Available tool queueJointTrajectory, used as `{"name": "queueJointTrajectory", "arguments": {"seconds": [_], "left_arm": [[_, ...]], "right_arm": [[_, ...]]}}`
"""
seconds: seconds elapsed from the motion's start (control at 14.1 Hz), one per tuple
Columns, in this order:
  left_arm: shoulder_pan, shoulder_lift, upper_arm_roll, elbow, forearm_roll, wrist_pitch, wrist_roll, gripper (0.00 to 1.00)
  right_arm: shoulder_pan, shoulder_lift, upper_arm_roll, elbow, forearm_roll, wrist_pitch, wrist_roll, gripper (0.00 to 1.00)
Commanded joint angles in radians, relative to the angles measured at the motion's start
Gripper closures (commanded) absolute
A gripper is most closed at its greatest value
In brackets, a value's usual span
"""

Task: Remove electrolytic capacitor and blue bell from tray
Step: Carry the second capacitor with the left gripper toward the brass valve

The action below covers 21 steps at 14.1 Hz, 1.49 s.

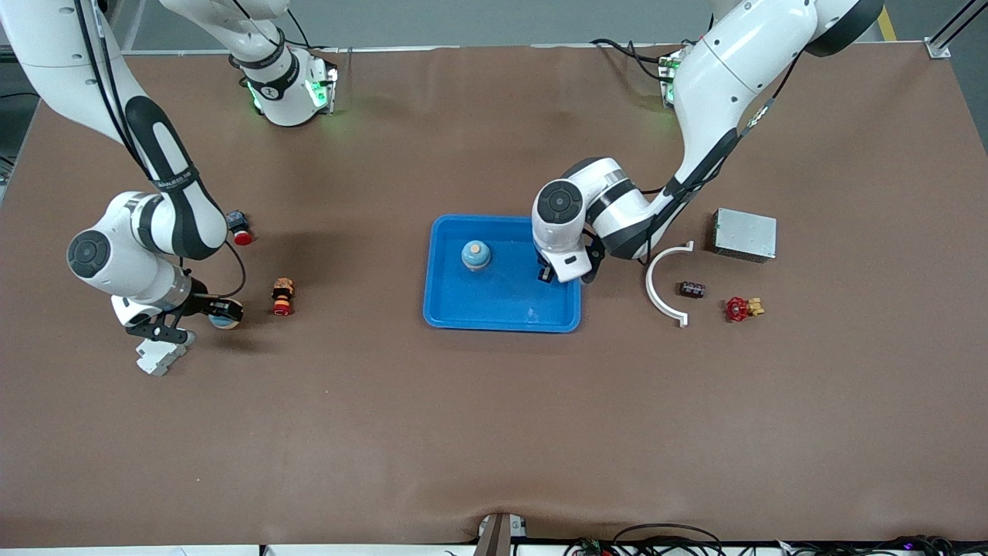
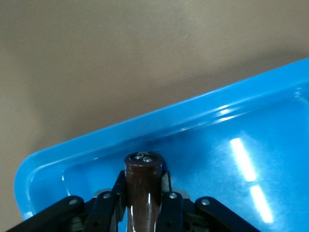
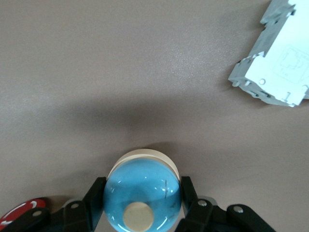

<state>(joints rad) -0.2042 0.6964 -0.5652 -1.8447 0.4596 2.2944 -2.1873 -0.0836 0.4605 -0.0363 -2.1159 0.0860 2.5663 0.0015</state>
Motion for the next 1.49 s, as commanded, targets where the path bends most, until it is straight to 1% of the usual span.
{"name": "queueJointTrajectory", "arguments": {"seconds": [0.0, 0.14, 0.28, 0.35, 0.64, 0.85, 1.06, 1.13, 1.21, 1.42], "left_arm": [[0.018, -0.035, 0.007, 0.05, 0.031, -0.053, -0.017, 1.0], [0.026, -0.044, 0.008, 0.119, 0.028, -0.104, -0.017, 1.0], [0.074, -0.051, 0.007, 0.174, 0.03, -0.144, -0.014, 1.0], [0.101, -0.067, 0.007, 0.179, 0.03, -0.144, -0.003, 1.0], [0.236, -0.127, 0.001, 0.176, 0.016, -0.164, 0.185, 1.0], [0.291, -0.138, 0.001, 0.177, 0.016, -0.236, 0.291, 1.0], [0.376, -0.143, -0.001, 0.177, 0.016, -0.243, 0.404, 1.0], [0.393, -0.141, -0.001, 0.176, 0.014, -0.243, 0.44, 1.0], [0.419, -0.141, -0.001, 0.174, 0.014, -0.243, 0.48, 1.0], [0.476, -0.141, -0.001, 0.17, 0.014, -0.274, 0.627, 1.0]], "right_arm": [[-0.021, 0.007, 0.019, 0.002, 0.02, 0.017, -0.023, 1.0], [-0.019, 0.018, 0.019, 0.002, 0.02, 0.038, -0.023, 1.0], [-0.018, 0.029, 0.019, 0.002, 0.02, 0.058, -0.023, 1.0], [-0.018, 0.032, 0.019, 0.005, 0.02, 0.058, -0.021, 1.0], [-0.018, 0.04, 0.019, 0.004, 0.02, 0.077, -0.021, 1.0], [-0.016, 0.041, 0.019, 0.004, 0.02, 0.078, -0.021, 1.0], [-0.016, 0.043, 0.019, 0.004, 0.02, 0.078, -0.02, 1.0], [-0.016, 0.043, 0.019, 0.005, 0.018, 0.078, -0.021, 0.77], [-0.016, 0.044, 0.019, 0.005, 0.02, 0.081, -0.02, 0.01], [-0.016, 0.046, 0.019, 0.005, 0.018, 0.088, -0.02, 0.0]]}}
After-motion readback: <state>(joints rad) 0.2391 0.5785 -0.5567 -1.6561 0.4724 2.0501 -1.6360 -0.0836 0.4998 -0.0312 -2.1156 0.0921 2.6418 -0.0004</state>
